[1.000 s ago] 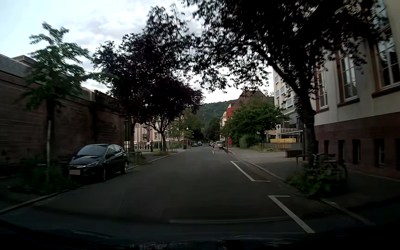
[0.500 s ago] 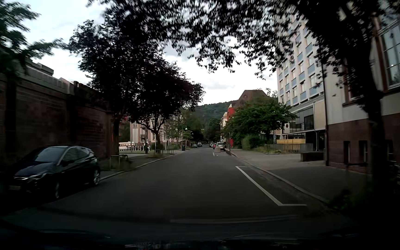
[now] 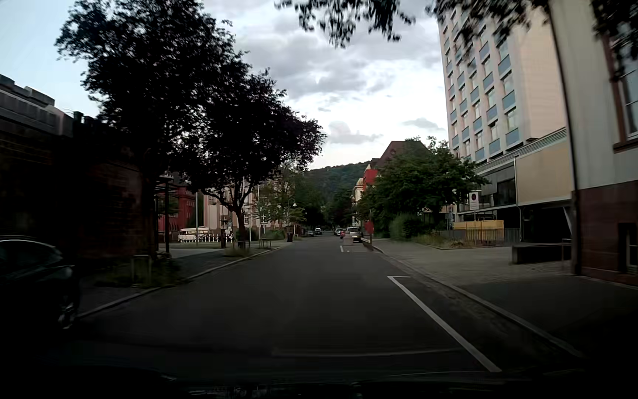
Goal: Follow the waypoints while adhering to traffic rules and regulations
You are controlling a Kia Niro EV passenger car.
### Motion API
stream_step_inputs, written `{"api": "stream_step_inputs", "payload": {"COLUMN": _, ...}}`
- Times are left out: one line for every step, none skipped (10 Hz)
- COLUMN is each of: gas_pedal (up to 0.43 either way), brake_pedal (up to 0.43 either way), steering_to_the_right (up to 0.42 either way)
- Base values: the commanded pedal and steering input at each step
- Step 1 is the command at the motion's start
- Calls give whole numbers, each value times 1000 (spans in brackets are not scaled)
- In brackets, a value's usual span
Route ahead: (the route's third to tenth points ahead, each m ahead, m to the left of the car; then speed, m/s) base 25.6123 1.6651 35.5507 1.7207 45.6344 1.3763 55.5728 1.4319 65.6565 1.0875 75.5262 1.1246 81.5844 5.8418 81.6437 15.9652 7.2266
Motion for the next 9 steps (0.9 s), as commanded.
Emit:
{"api": "stream_step_inputs", "payload": {"gas_pedal": 28, "brake_pedal": 0, "steering_to_the_right": 0}}
{"api": "stream_step_inputs", "payload": {"gas_pedal": 39, "brake_pedal": 0, "steering_to_the_right": 0}}
{"api": "stream_step_inputs", "payload": {"gas_pedal": 47, "brake_pedal": 0, "steering_to_the_right": -1}}
{"api": "stream_step_inputs", "payload": {"gas_pedal": 47, "brake_pedal": 0, "steering_to_the_right": 0}}
{"api": "stream_step_inputs", "payload": {"gas_pedal": 47, "brake_pedal": 0, "steering_to_the_right": 0}}
{"api": "stream_step_inputs", "payload": {"gas_pedal": 47, "brake_pedal": 0, "steering_to_the_right": -2}}
{"api": "stream_step_inputs", "payload": {"gas_pedal": 47, "brake_pedal": 0, "steering_to_the_right": -4}}
{"api": "stream_step_inputs", "payload": {"gas_pedal": 47, "brake_pedal": 0, "steering_to_the_right": -7}}
{"api": "stream_step_inputs", "payload": {"gas_pedal": 47, "brake_pedal": 0, "steering_to_the_right": -8}}
